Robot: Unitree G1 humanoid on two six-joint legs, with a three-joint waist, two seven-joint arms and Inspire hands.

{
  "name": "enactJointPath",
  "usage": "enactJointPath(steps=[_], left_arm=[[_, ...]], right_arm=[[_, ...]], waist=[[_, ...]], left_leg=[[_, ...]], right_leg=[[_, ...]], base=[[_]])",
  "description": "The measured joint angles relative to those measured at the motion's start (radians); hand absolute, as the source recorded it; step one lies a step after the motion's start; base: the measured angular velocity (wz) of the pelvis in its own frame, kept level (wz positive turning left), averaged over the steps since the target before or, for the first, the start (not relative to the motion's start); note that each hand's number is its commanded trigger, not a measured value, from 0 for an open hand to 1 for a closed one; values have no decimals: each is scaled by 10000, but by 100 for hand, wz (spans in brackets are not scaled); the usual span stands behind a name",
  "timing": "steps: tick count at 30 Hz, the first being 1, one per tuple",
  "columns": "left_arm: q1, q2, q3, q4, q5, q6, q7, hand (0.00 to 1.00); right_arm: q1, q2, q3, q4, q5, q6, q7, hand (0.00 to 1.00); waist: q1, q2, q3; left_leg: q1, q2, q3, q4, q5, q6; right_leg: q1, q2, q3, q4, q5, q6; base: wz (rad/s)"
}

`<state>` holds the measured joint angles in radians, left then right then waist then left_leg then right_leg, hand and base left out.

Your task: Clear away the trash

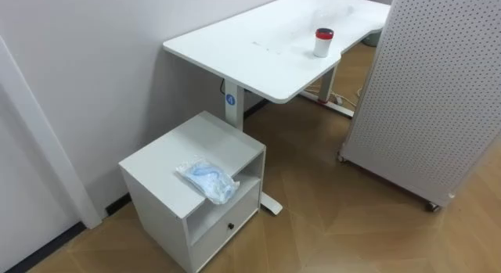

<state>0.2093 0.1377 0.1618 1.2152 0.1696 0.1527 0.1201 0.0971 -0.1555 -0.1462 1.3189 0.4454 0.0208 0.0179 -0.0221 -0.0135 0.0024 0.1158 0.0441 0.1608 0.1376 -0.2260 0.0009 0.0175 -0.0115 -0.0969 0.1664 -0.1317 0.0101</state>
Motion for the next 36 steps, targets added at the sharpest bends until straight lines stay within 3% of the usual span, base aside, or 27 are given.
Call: enactJointPath(steps=[20, 24, 27, 29, 30, 31, 32, 33, 34, 35, 36], left_arm=[[3, 64, -92, -32, 9, -86, -225, 0], [-15, 160, 25, 238, 202, -89, -210, 0], [61, 199, 130, 257, 200, -59, -223, 0], [57, 227, 126, 262, 194, -61, -237, 0], [27, 230, 122, 257, 200, -64, -246, 0], [10, 208, 107, 237, 198, -90, -276, 0], [30, 207, 119, 218, 194, -109, -338, 0], [47, 223, 134, 207, 189, -109, -369, 0], [81, 239, 203, 193, 186, -117, -409, 0], [61, 236, 216, 176, 186, -131, -459, 0], [54, 233, 213, 157, 184, -138, -470, 0]], right_arm=[[-9, 108, 349, -200, -11, 23, 318, 100], [32, 94, 366, -315, -147, 37, 479, 100], [-63, 68, 369, -302, -152, 133, 535, 100], [-129, 60, 372, -290, -147, 151, 618, 100], [-141, 52, 377, -278, -147, 151, 633, 100], [-176, -26, 388, -205, -147, 159, 668, 100], [-147, -117, 444, -183, -147, 153, 671, 100], [-129, -149, 465, -185, -147, 158, 667, 100], [-80, -171, 461, -209, -144, 160, 610, 100], [43, -229, 456, -218, -133, 171, 577, 100], [66, -272, 451, -216, -95, 235, 572, 100]], waist=[[36, -327, -3], [22, -306, 29], [82, -273, 38], [89, -309, 47], [102, -327, 48], [192, -236, 45], [226, -170, 101], [237, -126, 112], [266, -153, 89], [181, -228, 79], [152, -241, 86]], left_leg=[[9, 4, -89, 159, -8, -5], [-30, 171, -88, 584, -329, -116], [-331, 527, 9, 1876, -1035, -346], [-732, 723, 38, 2931, -1245, -488], [-939, 785, 40, 3421, -1246, -491], [-1416, 1019, 7, 4599, -1219, -484], [-1905, 1259, -263, 5860, -1075, -392], [-2103, 1320, -378, 6327, -902, -365], [-2361, 1272, -619, 6987, -610, -331], [-2711, 924, -862, 6895, -676, -295], [-2995, 765, -847, 6846, -715, -229]], right_leg=[[19, -39, -164, 28, -139, -24], [-7, -1, -334, 466, -407, -104], [-234, 153, -664, 1536, -1032, -316], [-529, 186, -692, 2145, -1392, -474], [-575, 190, -695, 2260, -1464, -536], [-548, 284, -674, 2353, -1551, -670], [-391, 403, -587, 2397, -1643, -813], [-285, 487, -502, 2439, -1722, -862], [-45, 509, -327, 2554, -1952, -1000], [29, 442, -268, 2664, -2134, -1053], [34, 411, -247, 2714, -2204, -1078]], base=[[2], [-1], [-13], [-11], [-16], [-23], [-23], [-13], [13], [22], [27]])
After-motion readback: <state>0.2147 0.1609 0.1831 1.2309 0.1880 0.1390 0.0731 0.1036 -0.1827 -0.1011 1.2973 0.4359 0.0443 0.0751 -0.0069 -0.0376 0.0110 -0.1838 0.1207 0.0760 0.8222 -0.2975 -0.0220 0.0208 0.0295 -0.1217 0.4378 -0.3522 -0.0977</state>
